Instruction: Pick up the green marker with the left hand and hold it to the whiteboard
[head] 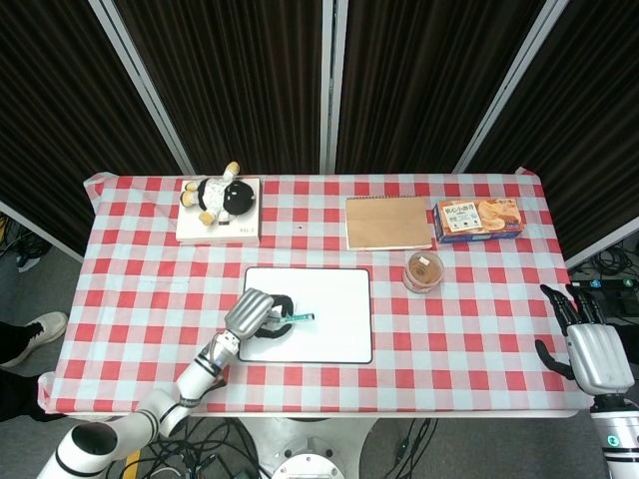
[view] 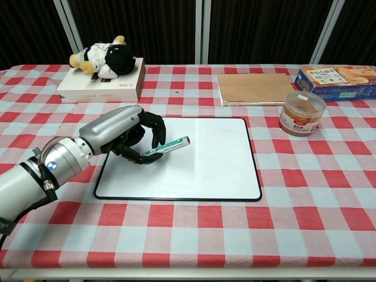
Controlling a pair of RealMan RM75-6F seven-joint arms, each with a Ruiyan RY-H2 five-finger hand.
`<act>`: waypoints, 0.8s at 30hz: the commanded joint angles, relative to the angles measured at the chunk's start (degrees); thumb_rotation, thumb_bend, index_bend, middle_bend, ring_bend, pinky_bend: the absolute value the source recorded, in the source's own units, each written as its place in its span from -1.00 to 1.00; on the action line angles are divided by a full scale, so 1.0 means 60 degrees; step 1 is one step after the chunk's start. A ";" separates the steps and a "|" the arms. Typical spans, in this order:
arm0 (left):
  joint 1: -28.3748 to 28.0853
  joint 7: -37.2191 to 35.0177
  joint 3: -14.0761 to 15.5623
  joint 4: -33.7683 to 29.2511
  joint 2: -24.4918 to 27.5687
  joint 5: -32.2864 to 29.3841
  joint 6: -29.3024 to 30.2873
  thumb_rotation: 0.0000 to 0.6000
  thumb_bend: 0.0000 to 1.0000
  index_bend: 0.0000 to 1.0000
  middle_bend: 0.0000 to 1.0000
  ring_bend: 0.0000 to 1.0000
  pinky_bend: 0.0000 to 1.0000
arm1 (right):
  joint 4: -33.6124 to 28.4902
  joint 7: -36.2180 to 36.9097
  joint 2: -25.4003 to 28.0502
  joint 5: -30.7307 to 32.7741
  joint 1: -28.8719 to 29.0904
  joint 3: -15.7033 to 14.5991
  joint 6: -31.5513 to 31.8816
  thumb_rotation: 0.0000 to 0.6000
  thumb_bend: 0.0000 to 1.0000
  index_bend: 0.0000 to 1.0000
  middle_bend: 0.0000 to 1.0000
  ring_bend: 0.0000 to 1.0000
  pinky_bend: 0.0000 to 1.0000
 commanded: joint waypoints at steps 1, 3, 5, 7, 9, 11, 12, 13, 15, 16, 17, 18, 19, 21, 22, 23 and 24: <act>-0.0158 -0.0018 -0.0091 0.0019 -0.0201 -0.0025 -0.0141 1.00 -0.20 0.23 0.22 0.65 0.71 | 0.0022 0.0013 0.0018 0.0020 -0.0026 -0.0010 0.0014 1.00 -0.46 -0.88 -0.70 -1.00 -1.00; -0.0327 0.0024 -0.0183 0.0056 -0.0378 -0.0033 -0.0235 1.00 -0.20 0.23 0.22 0.65 0.71 | 0.0027 0.0020 0.0046 0.0039 -0.0043 -0.0014 0.0017 1.00 -0.46 -0.88 -0.70 -1.00 -1.00; -0.0484 0.0053 -0.0284 0.0061 -0.0516 -0.0047 -0.0295 1.00 -0.20 0.23 0.22 0.65 0.71 | 0.0022 0.0029 0.0070 0.0032 -0.0056 -0.0016 0.0034 1.00 -0.46 -0.88 -0.70 -1.00 -1.00; -0.0644 0.0090 -0.0413 0.0010 -0.0584 -0.0036 -0.0223 1.00 -0.20 0.23 0.22 0.65 0.71 | 0.0014 0.0055 0.0098 0.0024 -0.0081 -0.0012 0.0081 1.00 -0.46 -0.88 -0.70 -1.00 -1.00; -0.0754 0.0135 -0.0580 -0.0149 -0.0503 -0.0035 -0.0008 1.00 -0.20 0.22 0.22 0.65 0.71 | 0.0019 0.0091 0.0123 0.0030 -0.0109 -0.0003 0.0127 1.00 -0.46 -0.88 -0.70 -1.00 -1.00; -0.0797 0.0204 -0.0737 -0.0390 -0.0288 -0.0045 0.0245 1.00 -0.20 0.22 0.22 0.64 0.71 | 0.0024 0.0123 0.0134 0.0038 -0.0112 0.0009 0.0136 1.00 -0.46 -0.88 -0.70 -1.00 -1.00; -0.0786 0.0256 -0.0825 -0.0617 -0.0057 -0.0053 0.0419 1.00 -0.20 0.22 0.22 0.64 0.71 | 0.0026 0.0151 0.0132 0.0024 -0.0101 0.0018 0.0135 1.00 -0.46 -0.88 -0.70 -1.00 -1.00; -0.0722 0.0300 -0.0850 -0.0828 0.0162 -0.0063 0.0540 1.00 -0.20 0.22 0.22 0.64 0.71 | 0.0032 0.0165 0.0129 0.0008 -0.0089 0.0023 0.0131 1.00 -0.46 -0.88 -0.70 -1.00 -1.00; -0.0570 0.0481 -0.0904 -0.1305 0.0706 -0.0125 0.0700 1.00 -0.20 0.22 0.22 0.65 0.71 | 0.0047 0.0190 0.0117 -0.0033 -0.0068 0.0026 0.0124 1.00 -0.46 -0.88 -0.70 -1.00 -1.00; -0.0437 0.0679 -0.0916 -0.1623 0.1119 -0.0204 0.0723 1.00 -0.20 0.22 0.22 0.65 0.71 | 0.0061 0.0211 0.0106 -0.0057 -0.0059 0.0023 0.0120 1.00 -0.46 -0.88 -0.70 -1.00 -1.00; -0.0323 0.0851 -0.0905 -0.1856 0.1447 -0.0294 0.0658 1.00 -0.20 0.22 0.21 0.65 0.71 | 0.0071 0.0222 0.0097 -0.0072 -0.0050 0.0023 0.0115 1.00 -0.46 -0.88 -0.70 -1.00 -1.00; -0.0208 0.1059 -0.0880 -0.2064 0.1780 -0.0404 0.0538 1.00 -0.20 0.22 0.21 0.65 0.71 | 0.0081 0.0232 0.0088 -0.0085 -0.0039 0.0025 0.0109 1.00 -0.46 -0.88 -0.70 -1.00 -1.00; -0.0055 0.1388 -0.0829 -0.2283 0.2210 -0.0570 0.0317 1.00 -0.20 0.22 0.21 0.65 0.71 | 0.0092 0.0249 0.0075 -0.0108 -0.0023 0.0028 0.0103 1.00 -0.46 -0.88 -0.70 -1.00 -1.00; 0.0185 0.2063 -0.0713 -0.2505 0.2863 -0.0889 -0.0159 1.00 -0.20 0.22 0.20 0.65 0.71 | 0.0111 0.0277 0.0048 -0.0170 -0.0001 0.0019 0.0101 1.00 -0.46 -0.88 -0.70 -1.00 -1.00; 0.0277 0.2338 -0.0666 -0.2608 0.3113 -0.1053 -0.0411 1.00 -0.20 0.22 0.20 0.65 0.71 | 0.0119 0.0283 0.0036 -0.0188 0.0009 0.0018 0.0097 1.00 -0.46 -0.88 -0.70 -1.00 -1.00; 0.0360 0.2635 -0.0638 -0.2725 0.3346 -0.1243 -0.0673 1.00 -0.20 0.22 0.20 0.65 0.70 | 0.0124 0.0286 0.0025 -0.0203 0.0018 0.0016 0.0093 1.00 -0.46 -0.88 -0.70 -1.00 -1.00; 0.0430 0.2976 -0.0618 -0.2837 0.3565 -0.1445 -0.0948 1.00 -0.20 0.22 0.19 0.65 0.70 | 0.0126 0.0286 0.0013 -0.0218 0.0026 0.0012 0.0088 1.00 -0.46 -0.88 -0.70 -1.00 -1.00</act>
